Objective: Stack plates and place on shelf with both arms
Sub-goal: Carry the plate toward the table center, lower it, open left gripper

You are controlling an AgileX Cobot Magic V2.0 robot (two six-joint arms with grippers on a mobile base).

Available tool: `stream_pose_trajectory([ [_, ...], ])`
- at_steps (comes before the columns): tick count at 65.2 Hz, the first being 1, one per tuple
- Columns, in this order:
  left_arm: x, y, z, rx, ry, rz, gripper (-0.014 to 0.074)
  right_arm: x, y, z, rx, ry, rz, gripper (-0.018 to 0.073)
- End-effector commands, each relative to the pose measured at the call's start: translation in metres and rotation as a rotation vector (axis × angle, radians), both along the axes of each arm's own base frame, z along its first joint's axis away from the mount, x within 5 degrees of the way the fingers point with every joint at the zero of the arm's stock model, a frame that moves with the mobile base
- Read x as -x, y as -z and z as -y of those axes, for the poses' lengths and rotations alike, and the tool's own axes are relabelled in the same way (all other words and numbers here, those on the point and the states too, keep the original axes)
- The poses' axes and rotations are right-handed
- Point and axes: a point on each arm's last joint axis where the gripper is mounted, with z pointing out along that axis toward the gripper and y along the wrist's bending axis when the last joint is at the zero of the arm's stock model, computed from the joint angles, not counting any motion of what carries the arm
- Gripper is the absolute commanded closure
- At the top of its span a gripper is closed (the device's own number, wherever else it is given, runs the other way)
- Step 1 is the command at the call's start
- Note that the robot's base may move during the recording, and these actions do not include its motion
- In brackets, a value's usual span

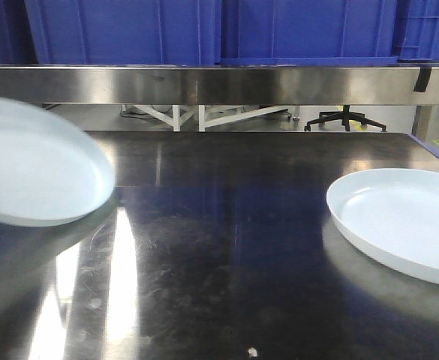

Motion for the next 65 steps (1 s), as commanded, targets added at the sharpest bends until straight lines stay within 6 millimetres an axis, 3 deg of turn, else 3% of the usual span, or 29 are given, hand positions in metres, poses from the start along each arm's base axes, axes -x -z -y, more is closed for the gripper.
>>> stream_pose_trajectory([
  [1, 0.004, -0.041, 0.022, 0.057, 0.062, 0.136, 0.0507, -0.005, -0.019, 0.0, 0.015, -0.007, 0.115, -0.002],
  [9, 0.007, -0.054, 0.048, 0.117, 0.134, 0.179, 0.0507, -0.005, -0.019, 0.0, 0.015, -0.007, 0.115, -0.002],
  [18, 0.01, -0.054, 0.077, 0.203, 0.198, 0.205, 0.0507, -0.005, -0.019, 0.0, 0.015, -0.007, 0.113, -0.002],
  [39, -0.001, -0.008, 0.132, 0.219, 0.303, 0.109, 0.0507, -0.005, -0.019, 0.0, 0.015, -0.007, 0.111, -0.002],
  [57, -0.01, 0.024, 0.146, 0.189, 0.318, 0.035, 0.0503, -0.005, -0.019, 0.0, 0.015, -0.007, 0.111, -0.002],
  [65, -0.01, 0.027, 0.145, 0.153, 0.331, 0.024, 0.0372, -0.005, -0.019, 0.0, 0.015, -0.007, 0.11, -0.002],
])
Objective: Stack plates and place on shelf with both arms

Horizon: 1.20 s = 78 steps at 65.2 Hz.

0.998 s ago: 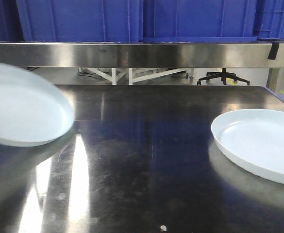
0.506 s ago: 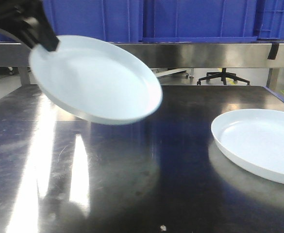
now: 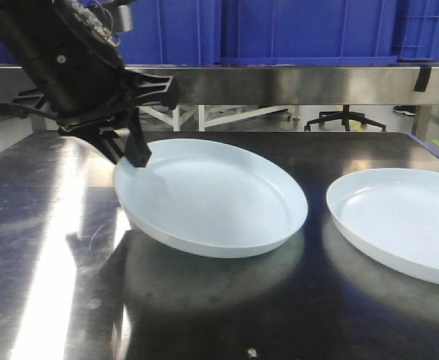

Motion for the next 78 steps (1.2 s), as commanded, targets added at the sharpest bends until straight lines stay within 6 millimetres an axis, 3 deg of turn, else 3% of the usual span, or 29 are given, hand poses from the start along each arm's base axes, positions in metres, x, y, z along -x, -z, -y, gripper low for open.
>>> stream_pose_trajectory([
  [1, -0.002, -0.026, 0.003, 0.053, 0.004, 0.101, 0.035, -0.005, -0.019, 0.0, 0.015, -0.007, 0.11, -0.002],
  [9, -0.004, -0.029, 0.003, 0.047, 0.01, 0.115, 0.0199, -0.005, -0.019, 0.0, 0.015, -0.007, 0.109, -0.002],
  [14, -0.006, -0.033, 0.002, 0.021, 0.021, 0.131, 0.0197, -0.004, -0.018, 0.0, 0.015, -0.007, 0.102, -0.002],
  [21, -0.011, -0.043, -0.003, -0.007, 0.017, 0.131, 0.029, -0.004, -0.017, 0.0, 0.016, -0.006, 0.088, -0.002],
  [29, -0.018, -0.065, -0.016, 0.005, -0.025, 0.157, 0.0522, -0.004, -0.017, 0.0, 0.016, -0.006, 0.086, -0.002],
  [40, -0.017, -0.106, -0.054, 0.048, -0.122, 0.257, 0.05, -0.004, -0.017, 0.0, 0.016, -0.006, 0.087, -0.002],
  [52, 0.007, -0.146, -0.112, 0.067, -0.267, 0.365, 0.05, -0.004, -0.017, 0.0, 0.016, -0.006, 0.086, -0.002],
  [59, 0.029, -0.158, -0.147, 0.087, -0.372, 0.462, 0.05, -0.004, -0.017, 0.0, 0.016, -0.006, 0.084, -0.002],
  [67, 0.057, -0.148, -0.18, 0.076, -0.484, 0.518, 0.05, -0.003, -0.015, 0.0, 0.016, -0.005, 0.068, -0.002],
  [78, 0.098, -0.119, -0.192, 0.057, -0.522, 0.573, 0.05, -0.003, -0.015, 0.0, 0.016, -0.005, 0.065, -0.002],
])
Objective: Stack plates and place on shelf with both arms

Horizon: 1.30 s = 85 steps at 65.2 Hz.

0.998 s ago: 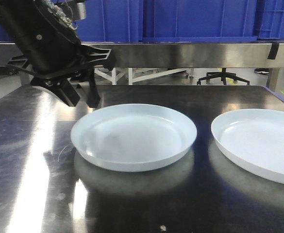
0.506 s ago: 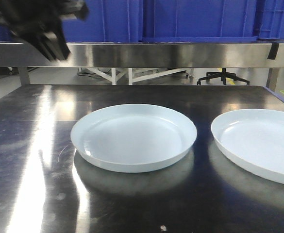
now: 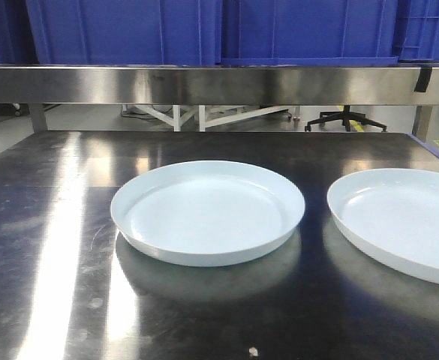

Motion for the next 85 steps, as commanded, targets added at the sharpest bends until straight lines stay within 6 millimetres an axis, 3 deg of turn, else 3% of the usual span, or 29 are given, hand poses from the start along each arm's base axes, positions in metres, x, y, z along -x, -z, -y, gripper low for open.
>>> stream_pose_trajectory([
  [1, 0.02, -0.003, -0.002, -0.002, -0.01, 0.154, 0.05, -0.005, -0.017, 0.0, 0.015, -0.007, 0.101, -0.002],
  [18, 0.065, 0.048, 0.006, 0.0, 0.046, 0.142, 0.05, -0.005, -0.017, 0.0, 0.015, -0.007, 0.1, -0.002],
  [27, 0.086, 0.062, 0.01, -0.006, 0.093, 0.145, 0.05, -0.005, -0.017, 0.0, 0.015, -0.007, 0.1, -0.002],
  [38, 0.106, 0.063, 0.012, -0.008, 0.128, 0.18, 0.05, -0.005, -0.017, 0.0, 0.015, -0.007, 0.1, -0.002],
  [52, 0.107, 0.062, 0.012, -0.015, 0.128, 0.182, 0.05, -0.005, -0.017, 0.0, 0.015, -0.007, 0.1, -0.0013],
  [55, 0.107, 0.062, 0.012, -0.015, 0.129, 0.185, 0.05, -0.005, -0.017, 0.0, 0.015, -0.007, 0.099, 0.0019],
  [61, 0.107, 0.062, 0.012, -0.015, 0.129, 0.185, 0.05, -0.004, -0.017, 0.0, 0.015, -0.007, 0.092, 0.0178],
  [68, 0.107, 0.062, 0.012, -0.014, 0.129, 0.189, 0.05, -0.003, -0.015, 0.0, 0.016, -0.006, 0.072, 0.0534],
  [72, 0.107, 0.062, 0.012, -0.014, 0.129, 0.189, 0.05, -0.003, -0.015, 0.0, 0.016, -0.006, 0.071, 0.0465],
  [85, 0.107, 0.062, 0.012, -0.014, 0.129, 0.189, 0.05, -0.003, -0.014, 0.001, 0.016, -0.005, 0.062, 0.0459],
])
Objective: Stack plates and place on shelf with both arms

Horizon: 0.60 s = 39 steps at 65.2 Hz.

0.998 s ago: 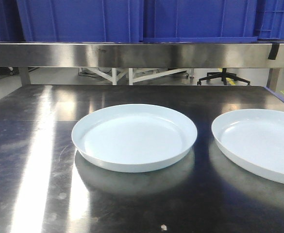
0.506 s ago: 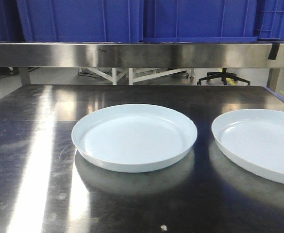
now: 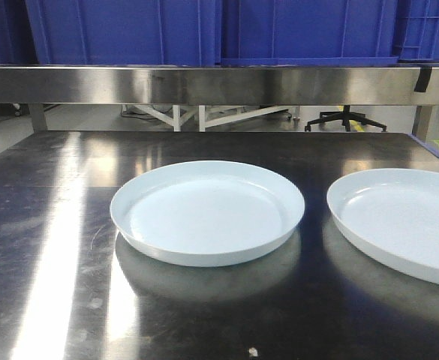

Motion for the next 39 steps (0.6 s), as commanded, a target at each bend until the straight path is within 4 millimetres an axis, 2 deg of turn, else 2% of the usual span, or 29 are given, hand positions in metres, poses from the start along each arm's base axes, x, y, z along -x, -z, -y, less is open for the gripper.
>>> stream_pose_trajectory([
  [1, -0.003, -0.016, 0.001, 0.014, 0.009, 0.101, 0.05, -0.004, -0.016, 0.0, 0.015, -0.007, 0.093, 0.0445],
  [6, -0.003, -0.016, 0.001, 0.014, 0.009, 0.101, 0.05, -0.004, -0.016, 0.0, 0.016, -0.007, 0.088, 0.0328],
  [13, -0.003, -0.016, 0.001, 0.014, 0.009, 0.101, 0.05, -0.004, -0.016, 0.0, 0.017, -0.007, 0.087, 0.0085],
  [16, -0.003, -0.016, 0.001, 0.014, 0.009, 0.101, 0.05, -0.005, -0.015, 0.0, 0.017, -0.007, 0.082, 0.0042],
  [39, -0.003, -0.016, 0.001, 0.014, 0.009, 0.101, 0.05, -0.034, 0.015, 0.0, 0.023, -0.01, -0.108, 0.0074],
])
